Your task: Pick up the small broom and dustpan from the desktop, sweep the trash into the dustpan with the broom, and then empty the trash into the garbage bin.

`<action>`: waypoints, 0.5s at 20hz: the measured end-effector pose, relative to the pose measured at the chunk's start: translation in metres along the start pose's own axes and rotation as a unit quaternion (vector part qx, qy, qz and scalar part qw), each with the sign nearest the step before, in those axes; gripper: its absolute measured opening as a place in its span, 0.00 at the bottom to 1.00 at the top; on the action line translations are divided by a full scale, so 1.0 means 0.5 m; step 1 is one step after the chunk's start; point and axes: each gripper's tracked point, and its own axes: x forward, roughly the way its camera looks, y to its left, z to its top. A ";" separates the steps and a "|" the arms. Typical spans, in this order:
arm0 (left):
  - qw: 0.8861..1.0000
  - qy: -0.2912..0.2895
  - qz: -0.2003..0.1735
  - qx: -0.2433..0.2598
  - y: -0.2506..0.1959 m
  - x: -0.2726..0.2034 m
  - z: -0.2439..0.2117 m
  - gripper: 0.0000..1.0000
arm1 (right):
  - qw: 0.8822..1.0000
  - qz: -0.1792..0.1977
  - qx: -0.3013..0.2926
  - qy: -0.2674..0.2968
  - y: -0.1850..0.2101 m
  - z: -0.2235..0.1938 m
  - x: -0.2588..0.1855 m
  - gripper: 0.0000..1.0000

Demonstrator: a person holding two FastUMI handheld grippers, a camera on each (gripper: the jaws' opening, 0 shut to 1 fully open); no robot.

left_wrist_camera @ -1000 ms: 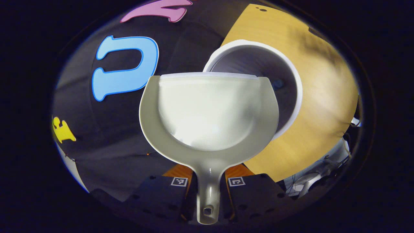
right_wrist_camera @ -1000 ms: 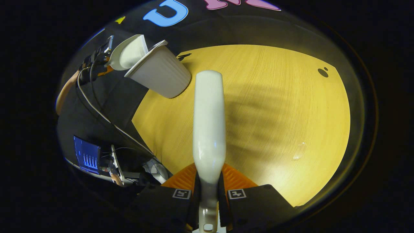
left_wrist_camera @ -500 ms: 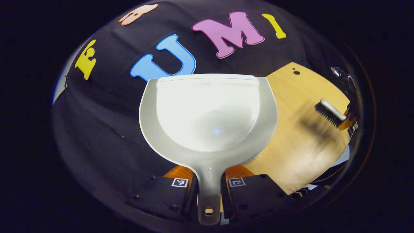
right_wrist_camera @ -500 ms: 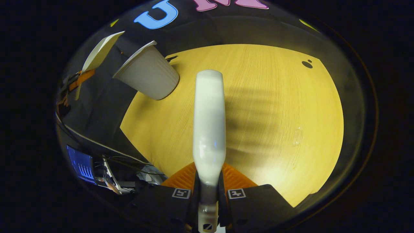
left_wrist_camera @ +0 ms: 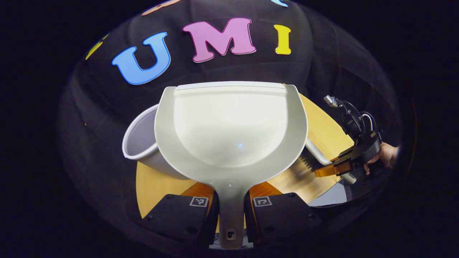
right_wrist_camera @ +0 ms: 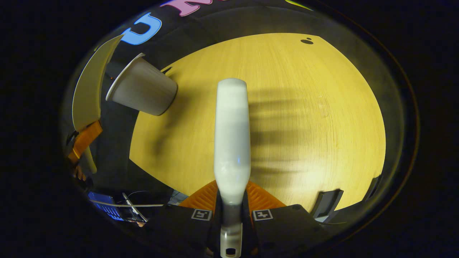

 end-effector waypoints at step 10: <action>0.973 0.190 -0.039 -0.121 -0.105 0.259 -0.239 0.29 | 0.996 -0.057 0.005 0.061 -0.011 -0.004 0.104 0.23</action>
